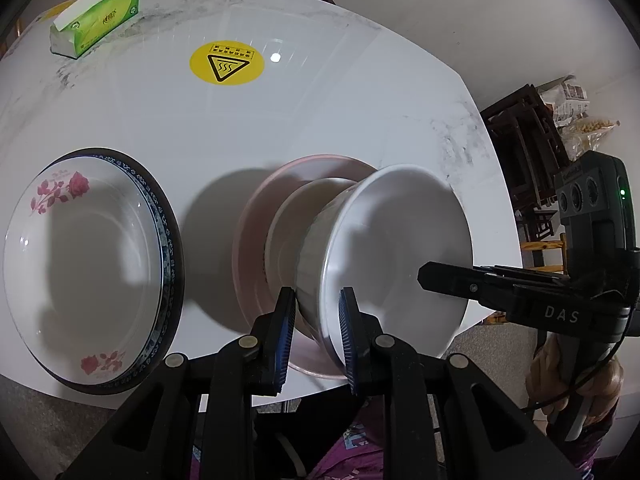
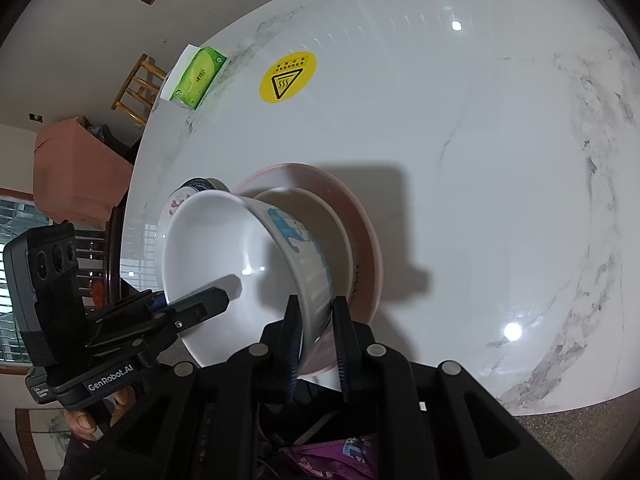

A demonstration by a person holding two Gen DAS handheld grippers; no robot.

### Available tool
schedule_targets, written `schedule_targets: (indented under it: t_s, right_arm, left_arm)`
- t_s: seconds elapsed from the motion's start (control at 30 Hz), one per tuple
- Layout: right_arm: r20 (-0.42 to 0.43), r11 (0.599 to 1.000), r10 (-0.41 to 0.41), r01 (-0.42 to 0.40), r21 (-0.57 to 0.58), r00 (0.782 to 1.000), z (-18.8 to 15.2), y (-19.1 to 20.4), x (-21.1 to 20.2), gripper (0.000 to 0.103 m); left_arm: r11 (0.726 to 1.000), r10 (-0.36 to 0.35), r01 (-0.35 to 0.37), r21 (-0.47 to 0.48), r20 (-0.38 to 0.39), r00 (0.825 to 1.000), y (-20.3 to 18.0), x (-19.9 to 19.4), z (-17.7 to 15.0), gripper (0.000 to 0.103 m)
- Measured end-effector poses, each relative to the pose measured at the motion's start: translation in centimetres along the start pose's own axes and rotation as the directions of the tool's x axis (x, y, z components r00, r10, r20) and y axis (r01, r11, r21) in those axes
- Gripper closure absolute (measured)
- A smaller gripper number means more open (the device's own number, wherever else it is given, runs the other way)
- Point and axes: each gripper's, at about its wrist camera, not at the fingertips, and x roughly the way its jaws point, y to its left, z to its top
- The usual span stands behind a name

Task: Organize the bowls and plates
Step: 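Carry the 'Dog' bowl over the 'Rabbit' bowl and lower it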

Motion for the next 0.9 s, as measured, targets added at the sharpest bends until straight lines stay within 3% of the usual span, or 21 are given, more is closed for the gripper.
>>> schedule_targets:
  t_s: [0.9]
  right_arm:
    - [-0.002,1.000,-0.025,0.025,0.003,1.000,0.35,-0.20,0.56,0.086]
  left_arm:
    - [1.000,0.006,-0.006,-0.001,0.013,1.000,0.12,-0.08,0.29,0.084]
